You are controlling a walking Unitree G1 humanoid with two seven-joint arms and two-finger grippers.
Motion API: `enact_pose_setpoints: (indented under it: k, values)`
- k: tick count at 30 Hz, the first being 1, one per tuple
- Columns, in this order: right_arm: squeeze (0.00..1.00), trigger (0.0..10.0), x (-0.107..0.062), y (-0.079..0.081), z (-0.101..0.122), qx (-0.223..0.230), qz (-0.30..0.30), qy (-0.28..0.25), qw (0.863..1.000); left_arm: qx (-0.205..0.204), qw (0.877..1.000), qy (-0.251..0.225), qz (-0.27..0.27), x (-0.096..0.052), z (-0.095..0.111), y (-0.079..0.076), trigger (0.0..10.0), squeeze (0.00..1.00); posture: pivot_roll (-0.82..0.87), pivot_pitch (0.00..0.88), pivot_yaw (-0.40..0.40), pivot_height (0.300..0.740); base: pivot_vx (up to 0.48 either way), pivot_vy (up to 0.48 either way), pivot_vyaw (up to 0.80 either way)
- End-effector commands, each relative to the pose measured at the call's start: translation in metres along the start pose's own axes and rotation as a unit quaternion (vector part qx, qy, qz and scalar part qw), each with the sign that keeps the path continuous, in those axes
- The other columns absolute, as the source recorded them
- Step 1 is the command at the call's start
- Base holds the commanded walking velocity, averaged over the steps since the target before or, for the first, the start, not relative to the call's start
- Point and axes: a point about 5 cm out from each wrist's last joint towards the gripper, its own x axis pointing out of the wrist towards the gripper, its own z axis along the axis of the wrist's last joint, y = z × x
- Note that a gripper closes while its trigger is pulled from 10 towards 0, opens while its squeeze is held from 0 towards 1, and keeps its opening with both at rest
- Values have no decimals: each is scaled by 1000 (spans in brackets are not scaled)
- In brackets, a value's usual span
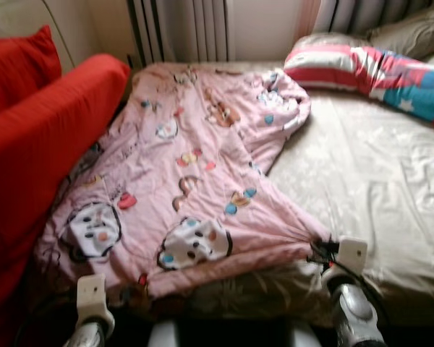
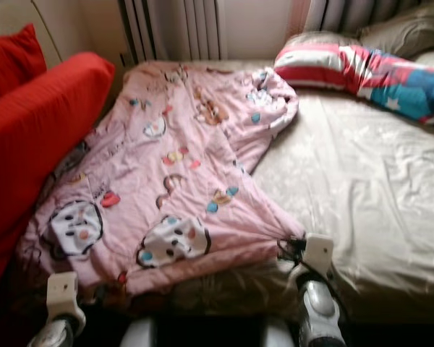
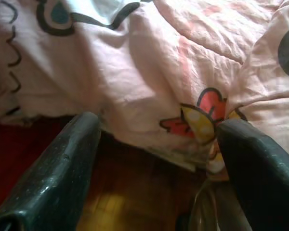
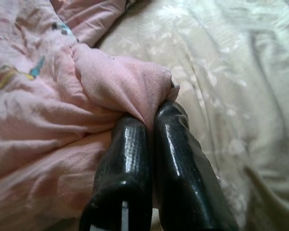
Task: Clean up the room
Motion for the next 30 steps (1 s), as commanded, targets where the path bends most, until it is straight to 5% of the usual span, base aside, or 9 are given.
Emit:
enact_pose_setpoints:
  k: [1,8,30]
  values:
    - [0,10000,4,1,7,0,1,-14,1000,4,1000,10,5,-1,-3,3,10000,0,11,0,17,693,0,0,0]
    - [0,10000,3,1,7,-2,2,-15,1000,2,999,37,1,-2,-12,-1,10000,0,12,0,13,740,0,0,0]
    - [0,10000,3,6,1,-10,7,5,1000,11,994,108,-3,-16,-45,-5,10000,0,9,0,13,740,0,0,0]
